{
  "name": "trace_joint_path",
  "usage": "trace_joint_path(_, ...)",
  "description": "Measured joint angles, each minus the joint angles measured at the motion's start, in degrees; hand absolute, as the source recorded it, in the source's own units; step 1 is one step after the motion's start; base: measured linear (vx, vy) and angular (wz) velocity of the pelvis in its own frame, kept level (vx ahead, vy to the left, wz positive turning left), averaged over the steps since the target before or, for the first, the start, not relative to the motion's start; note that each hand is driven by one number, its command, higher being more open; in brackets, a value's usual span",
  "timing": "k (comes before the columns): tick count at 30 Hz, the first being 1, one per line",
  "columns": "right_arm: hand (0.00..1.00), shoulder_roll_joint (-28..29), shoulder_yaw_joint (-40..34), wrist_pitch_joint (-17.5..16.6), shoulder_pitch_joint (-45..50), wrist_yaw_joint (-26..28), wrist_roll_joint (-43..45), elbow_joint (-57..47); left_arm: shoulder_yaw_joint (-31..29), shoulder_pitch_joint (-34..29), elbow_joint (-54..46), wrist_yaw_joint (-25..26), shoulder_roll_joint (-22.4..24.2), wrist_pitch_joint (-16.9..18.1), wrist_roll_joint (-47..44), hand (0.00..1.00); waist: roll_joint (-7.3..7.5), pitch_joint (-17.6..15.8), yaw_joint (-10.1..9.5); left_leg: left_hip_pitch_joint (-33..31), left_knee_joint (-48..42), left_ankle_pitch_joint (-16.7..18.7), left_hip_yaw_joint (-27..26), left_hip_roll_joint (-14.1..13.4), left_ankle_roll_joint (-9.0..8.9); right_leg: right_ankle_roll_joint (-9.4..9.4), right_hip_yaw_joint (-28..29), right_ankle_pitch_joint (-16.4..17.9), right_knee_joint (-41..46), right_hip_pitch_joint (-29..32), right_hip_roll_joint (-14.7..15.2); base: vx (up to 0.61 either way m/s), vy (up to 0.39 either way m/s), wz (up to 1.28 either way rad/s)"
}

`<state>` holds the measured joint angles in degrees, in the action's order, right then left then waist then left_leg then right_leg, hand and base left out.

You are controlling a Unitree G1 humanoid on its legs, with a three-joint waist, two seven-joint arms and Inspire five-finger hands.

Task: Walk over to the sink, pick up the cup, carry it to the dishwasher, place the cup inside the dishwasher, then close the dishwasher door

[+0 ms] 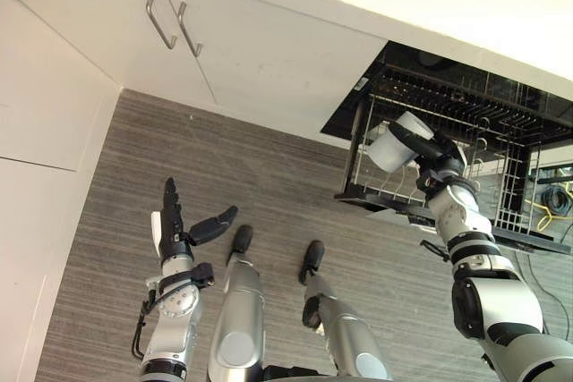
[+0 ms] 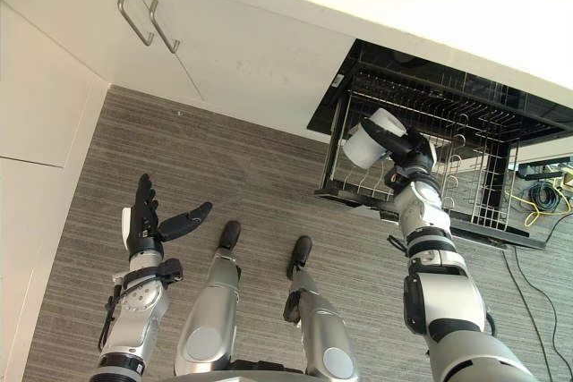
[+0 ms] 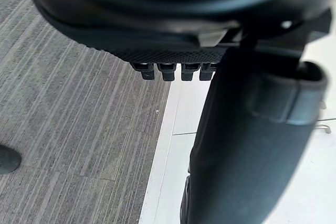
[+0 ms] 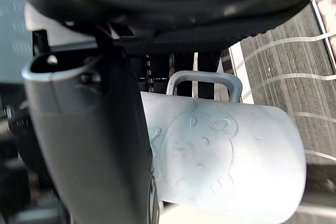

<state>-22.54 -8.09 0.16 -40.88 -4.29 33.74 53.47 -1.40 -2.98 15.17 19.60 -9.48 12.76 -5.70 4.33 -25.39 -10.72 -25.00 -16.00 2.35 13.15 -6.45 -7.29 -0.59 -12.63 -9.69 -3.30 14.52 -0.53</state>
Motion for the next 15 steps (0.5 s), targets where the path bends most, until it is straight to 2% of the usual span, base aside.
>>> trace_joint_path(2, 1.00, -0.9, 0.1, 0.7, -0.9, 0.7, -0.5, 0.0, 0.3, 0.0, 0.0, -0.1, 0.0, 0.0, 0.0, 1.00, 0.00, 0.0, -0.29, -0.1, 0.0, -0.1, -0.2, -0.1, -0.18, 0.11, -0.2, 0.4, 0.6, 0.2, 0.1, 0.00, 0.000, 0.00)
trace_joint_path(5, 1.00, -1.1, 1.4, 1.3, -2.5, 0.4, -0.9, 0.0, 0.3, 0.0, -0.1, -0.3, 0.1, 0.0, 0.0, 1.00, 0.00, 0.0, -0.29, -0.4, 0.2, -0.8, -3.2, -1.6, -0.25, 0.37, -1.0, 0.9, 0.9, 0.2, 0.0, 0.01, 0.000, 0.09)
trace_joint_path(9, 1.00, -1.0, 2.9, 3.0, -4.5, -0.2, -1.9, 0.0, 0.8, 0.0, -0.1, -1.0, 0.7, 0.0, 0.0, 1.00, 0.04, 0.0, -1.36, -0.2, 0.6, -1.6, -3.1, -1.6, -0.42, 0.12, -1.7, 1.3, 1.4, 0.2, 0.3, 0.03, 0.012, 0.09)
trace_joint_path(15, 1.00, -1.0, 3.5, 3.1, -6.2, -0.8, -2.4, -0.1, 1.5, -0.4, -0.1, -0.9, 0.9, -0.1, 0.1, 1.00, 0.18, 0.0, -1.65, 1.3, 1.9, -2.2, -3.4, -1.7, -0.54, 0.11, -1.7, 1.3, 1.4, -0.6, 0.3, 0.01, 0.002, 0.00)
